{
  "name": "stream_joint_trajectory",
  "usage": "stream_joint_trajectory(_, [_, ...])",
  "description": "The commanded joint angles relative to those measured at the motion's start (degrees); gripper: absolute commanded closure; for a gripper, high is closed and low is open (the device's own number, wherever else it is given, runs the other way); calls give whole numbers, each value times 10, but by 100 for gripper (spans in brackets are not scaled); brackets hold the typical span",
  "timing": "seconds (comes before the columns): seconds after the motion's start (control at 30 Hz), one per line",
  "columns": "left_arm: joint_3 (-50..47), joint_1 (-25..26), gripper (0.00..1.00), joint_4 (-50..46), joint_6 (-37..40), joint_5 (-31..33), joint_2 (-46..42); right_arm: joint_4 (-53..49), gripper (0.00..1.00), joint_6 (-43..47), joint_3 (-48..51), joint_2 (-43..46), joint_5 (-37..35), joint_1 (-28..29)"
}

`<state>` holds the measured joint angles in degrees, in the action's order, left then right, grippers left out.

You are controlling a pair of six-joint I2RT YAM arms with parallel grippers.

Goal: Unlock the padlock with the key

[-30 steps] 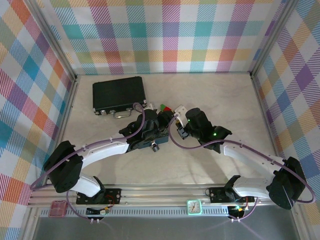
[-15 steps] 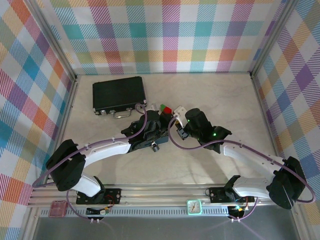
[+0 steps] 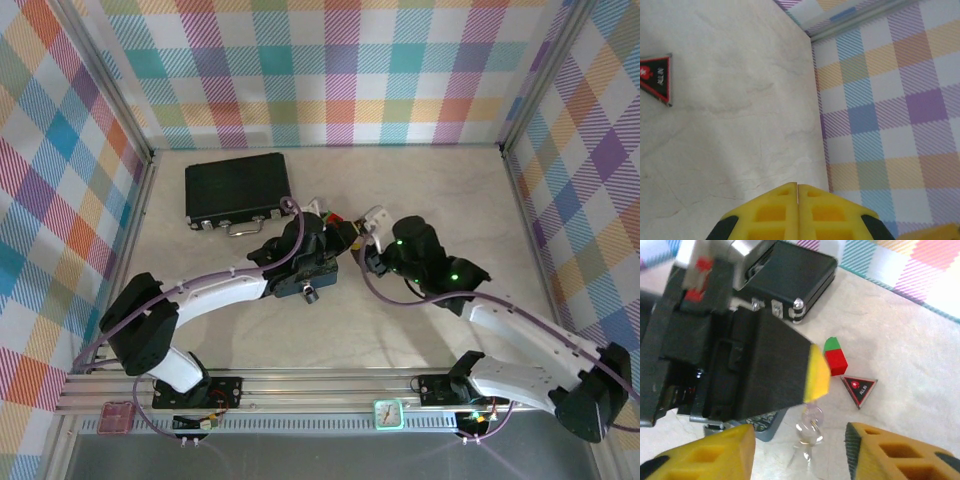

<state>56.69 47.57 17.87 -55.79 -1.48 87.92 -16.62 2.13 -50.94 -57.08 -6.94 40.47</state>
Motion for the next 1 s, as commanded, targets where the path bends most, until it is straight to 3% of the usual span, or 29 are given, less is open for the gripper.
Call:
stream_joint_trajectory(0.0, [45,-11,100,-8,132,-60,-14,-17,40,-84,-15,40,113,-57])
stream_joint_trajectory(0.2, [62,-13,100,-43,308,-129,-56,40,29,-204,16,79,293,-168])
stream_joint_trajectory(0.33, [44,-13,100,-36,385,-195,-95,129,32,-277,40,71,411,-213])
stream_joint_trajectory(0.53, [21,-12,100,-53,449,-218,-159,367,45,-396,96,26,564,-227])
stream_joint_trajectory(0.8, [-38,-12,100,58,405,-209,-170,580,48,-483,160,10,570,-216])
stream_joint_trajectory(0.97, [-60,-12,100,143,356,-194,-153,583,51,-460,171,9,548,-179])
